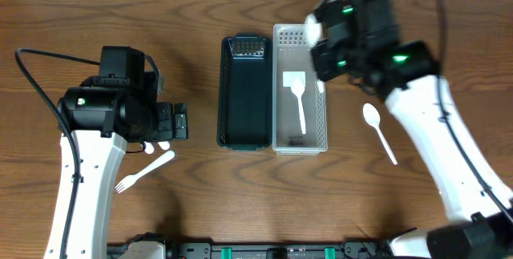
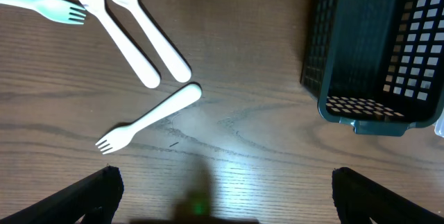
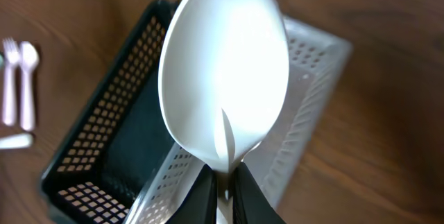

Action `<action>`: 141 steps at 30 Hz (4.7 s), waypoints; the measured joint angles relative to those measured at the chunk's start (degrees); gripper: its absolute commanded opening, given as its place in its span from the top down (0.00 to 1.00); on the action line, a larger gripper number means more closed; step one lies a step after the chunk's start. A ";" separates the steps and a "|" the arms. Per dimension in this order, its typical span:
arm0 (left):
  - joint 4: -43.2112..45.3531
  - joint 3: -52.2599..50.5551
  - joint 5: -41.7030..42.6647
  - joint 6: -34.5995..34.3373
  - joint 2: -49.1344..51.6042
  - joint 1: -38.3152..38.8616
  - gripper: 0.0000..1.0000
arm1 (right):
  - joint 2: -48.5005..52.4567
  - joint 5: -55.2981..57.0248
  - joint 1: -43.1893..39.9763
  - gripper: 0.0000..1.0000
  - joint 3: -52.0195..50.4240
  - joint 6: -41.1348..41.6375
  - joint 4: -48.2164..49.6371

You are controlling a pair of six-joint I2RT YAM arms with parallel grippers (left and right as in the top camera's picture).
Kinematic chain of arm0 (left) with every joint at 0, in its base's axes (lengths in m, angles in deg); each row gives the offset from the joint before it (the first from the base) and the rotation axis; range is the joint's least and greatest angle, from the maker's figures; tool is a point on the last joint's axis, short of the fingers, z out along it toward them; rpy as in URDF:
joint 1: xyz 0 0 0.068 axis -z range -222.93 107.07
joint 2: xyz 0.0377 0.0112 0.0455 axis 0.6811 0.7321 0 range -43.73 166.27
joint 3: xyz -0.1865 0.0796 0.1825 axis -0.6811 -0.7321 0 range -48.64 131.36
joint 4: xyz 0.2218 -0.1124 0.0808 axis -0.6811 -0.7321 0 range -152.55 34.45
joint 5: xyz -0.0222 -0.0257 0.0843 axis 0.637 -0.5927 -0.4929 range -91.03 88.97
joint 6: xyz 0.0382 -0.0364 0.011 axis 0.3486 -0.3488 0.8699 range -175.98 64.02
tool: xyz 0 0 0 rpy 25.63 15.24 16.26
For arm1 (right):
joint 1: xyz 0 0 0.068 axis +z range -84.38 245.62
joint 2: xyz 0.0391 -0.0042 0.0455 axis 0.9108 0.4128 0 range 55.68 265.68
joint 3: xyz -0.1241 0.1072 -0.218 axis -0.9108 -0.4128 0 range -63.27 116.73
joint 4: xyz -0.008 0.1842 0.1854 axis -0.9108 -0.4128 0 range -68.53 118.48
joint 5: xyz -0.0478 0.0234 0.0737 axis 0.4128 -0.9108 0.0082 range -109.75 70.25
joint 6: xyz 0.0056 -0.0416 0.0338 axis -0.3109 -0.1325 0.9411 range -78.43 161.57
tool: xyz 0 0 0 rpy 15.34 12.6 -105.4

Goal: Pack container
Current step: 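Place the second spoon into the clear basket with the right gripper, then move the right gripper to a spoon and grasp it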

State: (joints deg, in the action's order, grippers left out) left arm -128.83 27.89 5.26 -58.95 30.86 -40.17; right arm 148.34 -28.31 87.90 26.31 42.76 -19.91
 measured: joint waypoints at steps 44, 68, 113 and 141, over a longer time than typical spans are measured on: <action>-0.02 0.00 0.00 -0.83 0.00 0.00 0.02 | -14.14 10.56 -16.92 0.01 15.89 4.94 -42.34; 0.15 0.07 0.02 -4.96 0.00 0.00 0.02 | -18.56 9.94 -20.09 0.01 -31.17 -0.57 -9.53; 0.17 0.07 0.02 -4.68 0.00 0.00 0.02 | 17.90 9.25 -24.22 0.79 -20.76 -10.43 0.68; 0.17 0.07 0.00 -4.68 0.00 0.00 0.02 | 18.32 9.27 -24.22 0.62 -20.79 -10.10 0.26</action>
State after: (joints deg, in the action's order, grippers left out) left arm -128.65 27.95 5.26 -63.62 30.86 -40.17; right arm 166.65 -19.04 63.68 5.53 32.66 -19.64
